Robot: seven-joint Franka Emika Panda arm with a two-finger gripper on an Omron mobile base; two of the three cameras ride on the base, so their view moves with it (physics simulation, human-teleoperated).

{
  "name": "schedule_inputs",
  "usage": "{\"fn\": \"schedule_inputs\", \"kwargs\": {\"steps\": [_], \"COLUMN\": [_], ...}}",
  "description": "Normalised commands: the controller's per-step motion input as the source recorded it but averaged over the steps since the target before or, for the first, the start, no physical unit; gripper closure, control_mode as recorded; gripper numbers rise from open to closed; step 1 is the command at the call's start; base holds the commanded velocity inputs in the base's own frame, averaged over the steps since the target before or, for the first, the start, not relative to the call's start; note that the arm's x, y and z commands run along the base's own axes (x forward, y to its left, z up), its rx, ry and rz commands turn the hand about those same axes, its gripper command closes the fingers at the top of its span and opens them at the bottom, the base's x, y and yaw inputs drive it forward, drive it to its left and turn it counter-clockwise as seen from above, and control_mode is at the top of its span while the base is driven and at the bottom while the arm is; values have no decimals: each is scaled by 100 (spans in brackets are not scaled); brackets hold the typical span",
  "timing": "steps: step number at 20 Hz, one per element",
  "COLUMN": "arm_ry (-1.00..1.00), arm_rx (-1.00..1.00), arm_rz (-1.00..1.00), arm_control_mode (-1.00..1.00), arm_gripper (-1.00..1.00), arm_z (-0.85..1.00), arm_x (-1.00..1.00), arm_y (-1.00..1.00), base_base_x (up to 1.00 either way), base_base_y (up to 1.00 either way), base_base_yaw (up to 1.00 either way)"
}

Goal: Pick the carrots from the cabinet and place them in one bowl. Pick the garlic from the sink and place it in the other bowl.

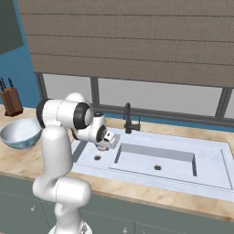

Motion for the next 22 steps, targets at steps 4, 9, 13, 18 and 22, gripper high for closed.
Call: {"fn": "schedule_inputs", "kwargs": {"steps": [4,9,13,18,22], "arm_ry": [-9,0,0,0,-4], "arm_rx": [0,0,0,0,0], "arm_rz": [3,6,10,12,6], "arm_control_mode": [-100,-100,-100,-100,-100], "arm_gripper": [100,100,100,100,100], "arm_z": [63,100,100,100,97], "arm_x": [-89,-94,-89,-78,-28], "arm_y": [42,43,9,0,0], "base_base_x": [0,0,0,0,0], "base_base_y": [0,0,0,0,0], "base_base_yaw": [0,0,0,0,0]}}
